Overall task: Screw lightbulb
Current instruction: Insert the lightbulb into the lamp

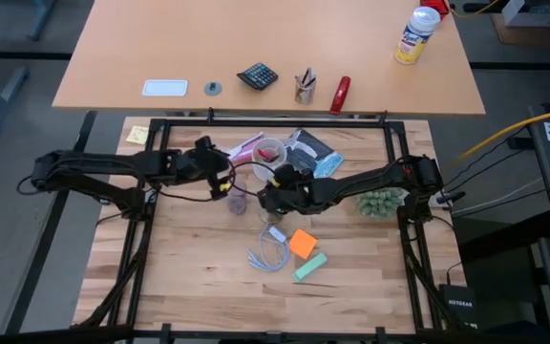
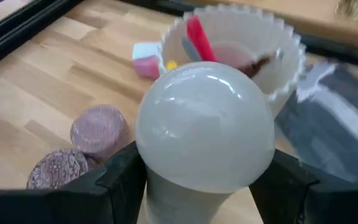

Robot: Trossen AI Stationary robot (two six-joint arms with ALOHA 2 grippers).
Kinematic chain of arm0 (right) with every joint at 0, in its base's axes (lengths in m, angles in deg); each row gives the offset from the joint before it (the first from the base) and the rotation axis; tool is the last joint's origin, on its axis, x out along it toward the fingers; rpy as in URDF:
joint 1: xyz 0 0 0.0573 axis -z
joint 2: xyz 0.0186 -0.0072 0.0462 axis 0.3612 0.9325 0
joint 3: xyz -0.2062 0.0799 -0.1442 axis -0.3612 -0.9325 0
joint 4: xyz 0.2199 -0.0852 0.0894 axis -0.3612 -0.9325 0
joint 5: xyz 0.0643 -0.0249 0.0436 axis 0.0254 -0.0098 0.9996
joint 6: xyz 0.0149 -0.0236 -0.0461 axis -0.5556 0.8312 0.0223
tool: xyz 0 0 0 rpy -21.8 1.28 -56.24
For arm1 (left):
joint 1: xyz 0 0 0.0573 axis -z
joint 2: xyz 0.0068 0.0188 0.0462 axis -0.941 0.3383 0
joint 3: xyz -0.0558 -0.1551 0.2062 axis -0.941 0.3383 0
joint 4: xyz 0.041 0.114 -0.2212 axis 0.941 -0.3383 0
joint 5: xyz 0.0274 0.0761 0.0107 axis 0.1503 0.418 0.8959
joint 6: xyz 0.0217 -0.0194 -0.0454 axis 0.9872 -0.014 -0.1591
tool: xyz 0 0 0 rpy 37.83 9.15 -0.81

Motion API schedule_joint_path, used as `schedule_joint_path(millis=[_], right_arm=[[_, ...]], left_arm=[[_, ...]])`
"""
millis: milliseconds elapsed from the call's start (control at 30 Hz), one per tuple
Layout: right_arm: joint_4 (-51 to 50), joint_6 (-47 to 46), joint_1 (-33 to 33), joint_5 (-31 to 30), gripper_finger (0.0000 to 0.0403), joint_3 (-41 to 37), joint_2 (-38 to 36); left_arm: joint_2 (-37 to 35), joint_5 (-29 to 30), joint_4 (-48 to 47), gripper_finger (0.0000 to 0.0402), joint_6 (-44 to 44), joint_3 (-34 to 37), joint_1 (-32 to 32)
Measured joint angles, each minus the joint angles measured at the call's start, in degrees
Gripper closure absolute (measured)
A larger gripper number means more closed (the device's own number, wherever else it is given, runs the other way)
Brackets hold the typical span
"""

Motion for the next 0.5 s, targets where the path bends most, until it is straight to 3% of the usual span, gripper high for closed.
schedule_joint_path(millis=[300,500], right_arm=[[-1.52,9.77,-6.29,-12.14,0.0159,6.81,0.00],[-1.63,13.68,-11.45,-21.23,0.0159,9.70,-0.02]], left_arm=[[-3.21,2.24,-15.64,0.0128,5.37,0.00,0.00],[-3.27,2.59,-24.08,0.0128,-0.58,0.00,0.00]])
